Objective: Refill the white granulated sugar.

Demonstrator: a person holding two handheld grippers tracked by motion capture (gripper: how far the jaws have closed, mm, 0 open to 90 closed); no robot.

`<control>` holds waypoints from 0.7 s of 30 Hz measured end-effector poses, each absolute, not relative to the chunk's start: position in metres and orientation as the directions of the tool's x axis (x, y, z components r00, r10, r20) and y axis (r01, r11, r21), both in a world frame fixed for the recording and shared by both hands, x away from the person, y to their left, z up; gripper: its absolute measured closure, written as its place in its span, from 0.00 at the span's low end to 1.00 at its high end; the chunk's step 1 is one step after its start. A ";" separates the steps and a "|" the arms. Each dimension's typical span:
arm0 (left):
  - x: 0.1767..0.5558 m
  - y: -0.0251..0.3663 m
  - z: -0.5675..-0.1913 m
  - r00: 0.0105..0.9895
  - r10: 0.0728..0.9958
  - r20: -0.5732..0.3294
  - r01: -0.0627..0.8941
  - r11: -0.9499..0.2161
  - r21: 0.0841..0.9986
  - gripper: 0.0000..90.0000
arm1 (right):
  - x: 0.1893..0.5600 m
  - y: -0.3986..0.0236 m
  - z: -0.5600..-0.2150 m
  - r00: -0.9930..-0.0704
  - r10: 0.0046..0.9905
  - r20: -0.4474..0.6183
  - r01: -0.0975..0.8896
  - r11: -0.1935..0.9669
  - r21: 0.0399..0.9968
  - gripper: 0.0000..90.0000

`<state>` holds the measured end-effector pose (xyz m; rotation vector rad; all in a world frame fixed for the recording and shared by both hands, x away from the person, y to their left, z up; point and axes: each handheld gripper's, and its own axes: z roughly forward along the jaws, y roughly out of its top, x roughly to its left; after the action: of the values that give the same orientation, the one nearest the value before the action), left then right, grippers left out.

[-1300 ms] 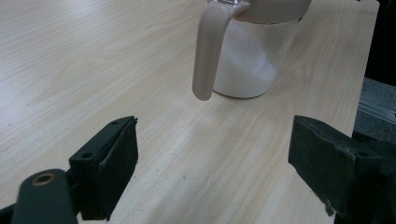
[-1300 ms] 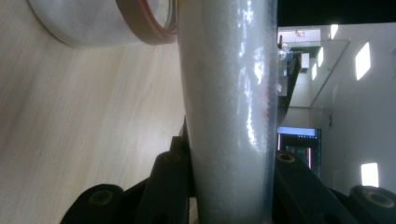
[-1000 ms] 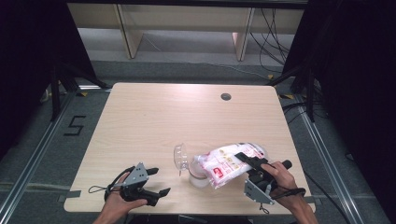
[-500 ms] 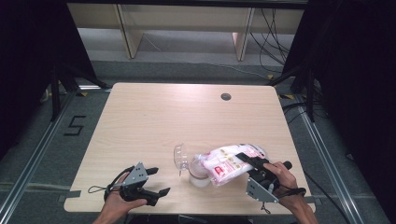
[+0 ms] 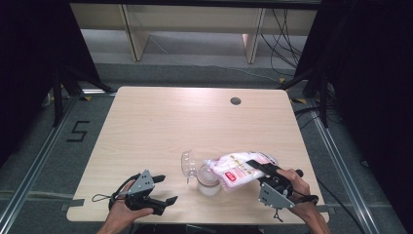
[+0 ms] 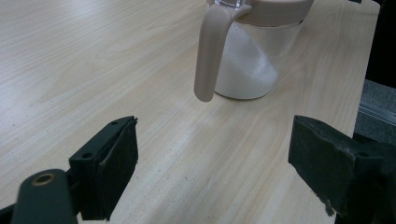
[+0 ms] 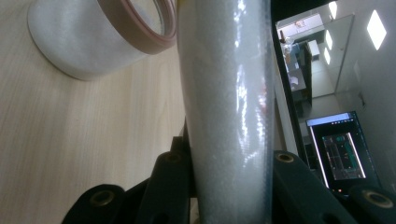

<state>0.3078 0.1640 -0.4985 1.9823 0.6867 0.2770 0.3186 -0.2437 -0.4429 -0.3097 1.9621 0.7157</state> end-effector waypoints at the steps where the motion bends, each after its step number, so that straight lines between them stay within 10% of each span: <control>1: 0.308 0.164 -0.498 0.814 0.574 -0.091 0.350 -0.359 0.865 0.17 | 0.319 -0.244 -0.443 -0.482 0.084 -0.872 -0.497 0.793 0.351 0.86; 21: 0.308 0.165 -0.498 0.817 0.569 -0.094 0.349 -0.358 0.866 0.17 | 0.326 -0.244 -0.449 -0.542 0.154 -0.826 -0.478 0.752 0.454 0.86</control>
<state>0.3076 0.1646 -0.4979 1.9811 0.6830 0.2713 0.3261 -0.2444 -0.4489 -0.2454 1.9886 0.8280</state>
